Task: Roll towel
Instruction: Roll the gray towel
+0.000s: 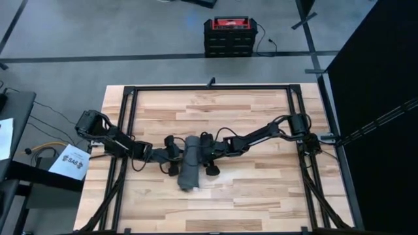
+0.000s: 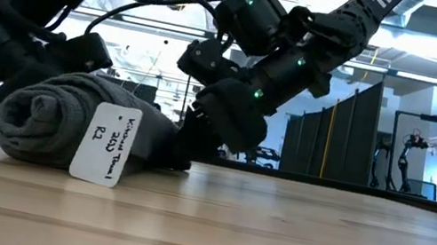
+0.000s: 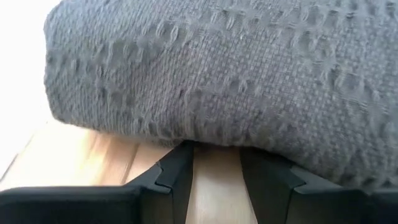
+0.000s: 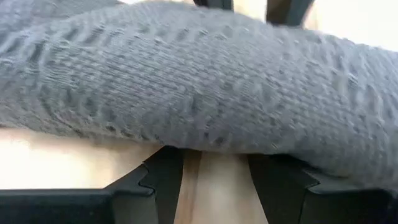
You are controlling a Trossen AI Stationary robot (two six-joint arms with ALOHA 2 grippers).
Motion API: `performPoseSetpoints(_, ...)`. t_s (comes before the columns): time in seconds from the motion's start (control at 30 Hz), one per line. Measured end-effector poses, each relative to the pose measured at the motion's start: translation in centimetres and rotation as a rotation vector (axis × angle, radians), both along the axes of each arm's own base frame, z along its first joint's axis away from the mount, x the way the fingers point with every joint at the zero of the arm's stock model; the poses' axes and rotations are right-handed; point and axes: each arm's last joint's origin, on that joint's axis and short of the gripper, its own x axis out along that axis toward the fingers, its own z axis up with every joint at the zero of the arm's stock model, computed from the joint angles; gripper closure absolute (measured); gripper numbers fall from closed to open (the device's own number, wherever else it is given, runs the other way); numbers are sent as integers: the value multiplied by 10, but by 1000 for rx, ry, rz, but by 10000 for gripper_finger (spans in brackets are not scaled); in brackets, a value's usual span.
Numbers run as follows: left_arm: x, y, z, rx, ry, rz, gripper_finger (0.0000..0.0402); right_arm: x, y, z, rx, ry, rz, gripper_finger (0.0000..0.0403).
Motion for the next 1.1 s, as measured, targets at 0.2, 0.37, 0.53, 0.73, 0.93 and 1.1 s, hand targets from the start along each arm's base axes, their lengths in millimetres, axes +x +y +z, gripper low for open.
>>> performPoseSetpoints(0.2,-1,-3,-1,-13,10,4,283,-11,4,24,-33,53,-46,237)
performPoseSetpoints(0.37,-1,-3,0,-23,0,6,283,-24,1,31,-45,167,-96,237)
performPoseSetpoints(0.53,-3,-4,5,-47,-10,3,283,-28,-13,27,-47,229,-139,237)
performPoseSetpoints(0.73,-9,-3,21,-59,-20,5,283,-21,-31,32,-14,147,-193,237)
performPoseSetpoints(0.93,-27,3,42,-35,26,33,283,-23,-32,30,7,180,-205,237)
performPoseSetpoints(1.1,-39,16,58,8,8,103,283,-19,-26,31,12,131,-196,237)
